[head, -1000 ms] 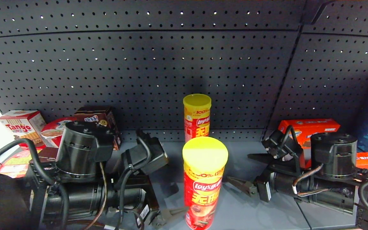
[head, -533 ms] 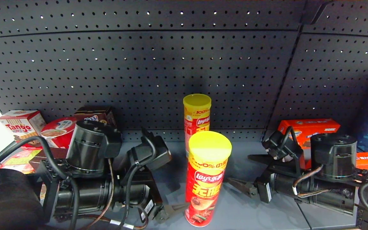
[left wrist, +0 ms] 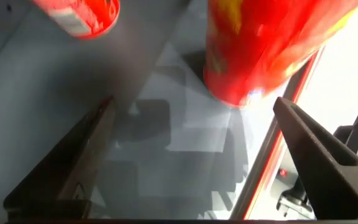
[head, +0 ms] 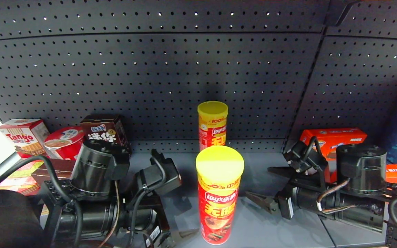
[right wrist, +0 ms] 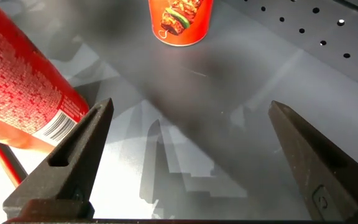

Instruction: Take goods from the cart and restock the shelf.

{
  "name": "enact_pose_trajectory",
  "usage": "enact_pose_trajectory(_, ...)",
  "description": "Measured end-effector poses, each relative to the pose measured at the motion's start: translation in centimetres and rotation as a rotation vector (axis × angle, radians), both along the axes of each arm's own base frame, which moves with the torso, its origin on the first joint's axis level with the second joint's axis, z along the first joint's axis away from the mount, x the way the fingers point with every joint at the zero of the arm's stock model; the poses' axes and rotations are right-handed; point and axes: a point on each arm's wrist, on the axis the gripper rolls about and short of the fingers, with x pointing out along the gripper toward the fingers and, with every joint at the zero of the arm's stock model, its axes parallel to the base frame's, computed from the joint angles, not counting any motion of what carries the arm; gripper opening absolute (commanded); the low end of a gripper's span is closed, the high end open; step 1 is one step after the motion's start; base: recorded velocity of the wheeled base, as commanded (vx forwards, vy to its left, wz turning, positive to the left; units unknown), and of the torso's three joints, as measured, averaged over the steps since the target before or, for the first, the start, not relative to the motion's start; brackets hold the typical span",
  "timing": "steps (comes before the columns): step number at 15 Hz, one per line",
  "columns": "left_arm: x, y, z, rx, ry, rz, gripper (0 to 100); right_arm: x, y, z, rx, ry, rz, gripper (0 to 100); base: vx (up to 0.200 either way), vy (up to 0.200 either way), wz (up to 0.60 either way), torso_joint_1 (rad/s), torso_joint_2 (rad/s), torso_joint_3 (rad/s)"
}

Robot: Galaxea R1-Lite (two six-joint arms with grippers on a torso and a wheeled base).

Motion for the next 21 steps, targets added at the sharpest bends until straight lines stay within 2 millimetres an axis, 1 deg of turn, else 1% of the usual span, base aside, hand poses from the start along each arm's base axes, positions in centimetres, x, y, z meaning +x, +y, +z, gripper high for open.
enact_pose_trajectory(3,-0.3,1.2,1.4,-0.032,-0.042,0.035,100,-0.2,-0.5,0.6,0.012,-0.019,-0.013,100,0.0,0.0,0.0,0.0,0.0,0.0)
enact_pose_trajectory(4,-0.4,1.7,2.4,-0.054,-0.074,0.054,100,-0.2,-0.9,1.1,0.022,-0.035,-0.023,100,0.0,0.0,0.0,0.0,0.0,0.0)
enact_pose_trajectory(7,-0.6,3.6,5.6,-0.122,-0.185,0.119,100,-0.4,-2.4,3.6,0.07,-0.121,-0.089,100,0.0,0.0,0.0,0.0,0.0,0.0)
enact_pose_trajectory(9,-1.1,5.5,7.6,-0.16,-0.261,0.183,100,-1.0,-4.1,5.4,0.115,-0.18,-0.159,100,0.0,0.0,0.0,0.0,0.0,0.0)
enact_pose_trajectory(11,-2.2,7.9,9.2,-0.197,-0.327,0.273,100,-2.2,-6.9,7.1,0.153,-0.247,-0.258,100,0.0,0.0,0.0,0.0,0.0,0.0)
enact_pose_trajectory(12,-2.9,9.0,9.6,-0.207,-0.35,0.318,100,-2.9,-8.2,7.6,0.162,-0.275,-0.307,100,0.0,0.0,0.0,0.0,0.0,0.0)
enact_pose_trajectory(14,-4.9,11.5,9.8,-0.217,-0.398,0.425,100,-4.9,-10.8,8.2,0.178,-0.335,-0.413,100,0.0,0.0,0.0,0.0,0.0,0.0)
enact_pose_trajectory(16,-7.5,12.9,9.4,-0.23,-0.433,0.496,100,-7.4,-12.7,7.8,0.177,-0.368,-0.504,100,0.0,0.0,0.0,0.0,0.0,0.0)
enact_pose_trajectory(18,-10.5,13.7,8.4,-0.26,-0.461,0.556,100,-10.0,-13.9,6.6,0.172,-0.393,-0.59,100,0.0,0.0,0.0,0.0,0.0,0.0)
enact_pose_trajectory(19,-11.8,14.0,7.6,-0.27,-0.467,0.598,100,-11.1,-14.3,5.9,0.167,-0.397,-0.625,100,0.0,0.0,0.0,0.0,0.0,0.0)
enact_pose_trajectory(21,-14.4,14.4,5.5,-0.283,-0.482,0.669,100,-13.6,-14.6,3.7,0.156,-0.391,-0.671,100,0.0,0.0,0.0,0.0,0.0,0.0)
